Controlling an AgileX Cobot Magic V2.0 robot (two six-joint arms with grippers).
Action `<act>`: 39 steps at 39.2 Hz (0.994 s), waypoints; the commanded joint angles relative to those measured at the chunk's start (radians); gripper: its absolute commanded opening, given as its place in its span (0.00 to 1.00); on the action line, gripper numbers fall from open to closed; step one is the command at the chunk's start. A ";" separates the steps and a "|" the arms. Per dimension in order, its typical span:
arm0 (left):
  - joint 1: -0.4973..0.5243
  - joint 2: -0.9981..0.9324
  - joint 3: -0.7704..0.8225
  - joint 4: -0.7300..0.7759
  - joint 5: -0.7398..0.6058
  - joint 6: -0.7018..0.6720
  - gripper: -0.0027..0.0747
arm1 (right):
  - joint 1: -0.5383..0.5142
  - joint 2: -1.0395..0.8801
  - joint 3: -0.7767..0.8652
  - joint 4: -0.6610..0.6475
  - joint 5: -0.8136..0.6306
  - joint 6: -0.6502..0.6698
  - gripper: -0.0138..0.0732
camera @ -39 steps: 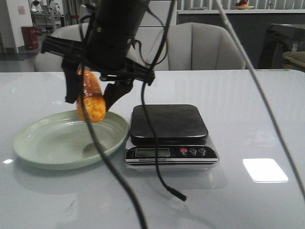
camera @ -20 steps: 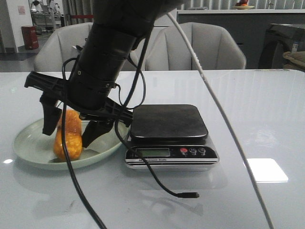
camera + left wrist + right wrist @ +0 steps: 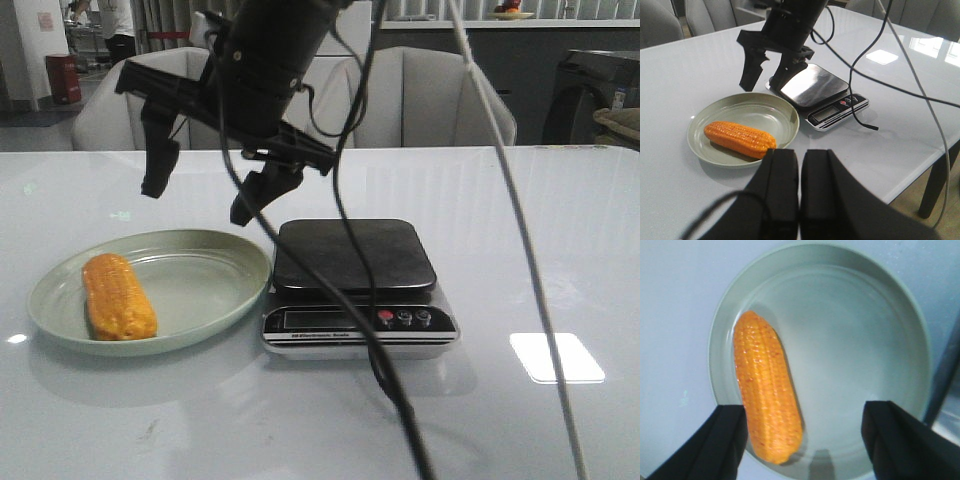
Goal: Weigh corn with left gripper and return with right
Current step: 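Lift the open right gripper away from the plate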
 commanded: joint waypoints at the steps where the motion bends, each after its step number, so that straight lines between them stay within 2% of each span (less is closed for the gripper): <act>1: 0.000 -0.020 -0.023 -0.003 -0.075 0.002 0.19 | -0.039 -0.113 -0.033 -0.009 0.059 -0.102 0.82; 8: 0.000 -0.020 -0.023 -0.003 -0.075 0.002 0.19 | -0.117 -0.174 -0.019 -0.061 0.186 -0.206 0.82; 17: 0.000 -0.020 -0.023 -0.003 -0.075 0.002 0.19 | -0.231 -0.304 0.147 -0.139 0.204 -0.306 0.82; 24: 0.000 -0.020 -0.023 -0.003 -0.075 0.002 0.19 | -0.282 -0.449 0.348 -0.139 0.106 -0.369 0.82; 39: 0.000 -0.020 -0.023 -0.003 -0.075 0.002 0.19 | -0.286 -0.870 0.721 -0.138 -0.148 -0.449 0.82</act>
